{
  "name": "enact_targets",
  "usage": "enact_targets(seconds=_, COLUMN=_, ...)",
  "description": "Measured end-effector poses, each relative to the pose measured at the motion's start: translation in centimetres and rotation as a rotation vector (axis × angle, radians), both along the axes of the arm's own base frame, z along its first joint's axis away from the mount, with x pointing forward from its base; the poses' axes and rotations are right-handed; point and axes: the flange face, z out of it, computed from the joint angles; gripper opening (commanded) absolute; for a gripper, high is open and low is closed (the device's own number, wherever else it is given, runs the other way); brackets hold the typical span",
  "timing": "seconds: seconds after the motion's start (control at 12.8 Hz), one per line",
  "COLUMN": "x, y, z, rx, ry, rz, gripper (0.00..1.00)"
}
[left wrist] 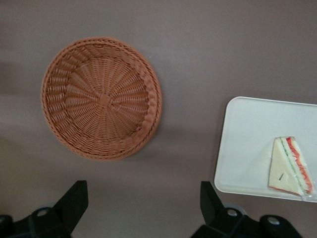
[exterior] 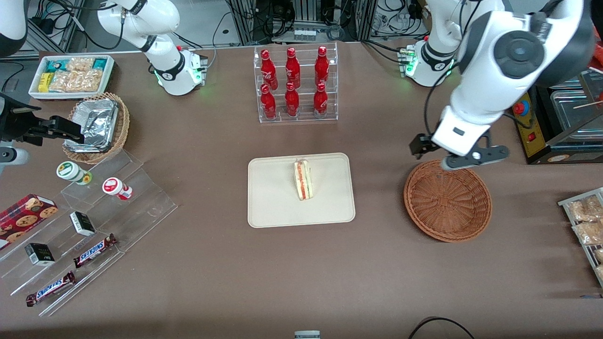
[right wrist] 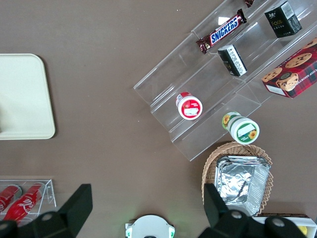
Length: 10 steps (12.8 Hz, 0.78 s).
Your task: Place sandwich from basket to tray
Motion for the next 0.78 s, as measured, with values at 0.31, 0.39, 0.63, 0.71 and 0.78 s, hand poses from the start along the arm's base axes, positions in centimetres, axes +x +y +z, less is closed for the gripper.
enact_targets(seconds=0.31, x=0.8, y=5.3, z=0.9, rx=-0.004, ry=0.010, rz=-0.021, gripper=1.00)
enact_targets(seconds=0.39, x=0.7, y=6.3, z=1.4, rx=-0.012, ry=0.008, rz=-0.020, gripper=1.00)
enact_targets(seconds=0.63, x=0.3, y=7.9, z=2.5, rx=-0.027, ry=0.003, rz=-0.023, gripper=1.00)
enact_targets(seconds=0.71, x=0.2, y=8.6, z=2.8, rx=-0.029, ry=0.003, rz=-0.023, gripper=1.00)
enact_targets(seconds=0.78, x=0.2, y=9.4, z=3.0, rx=-0.030, ry=0.005, rz=-0.021, gripper=1.00)
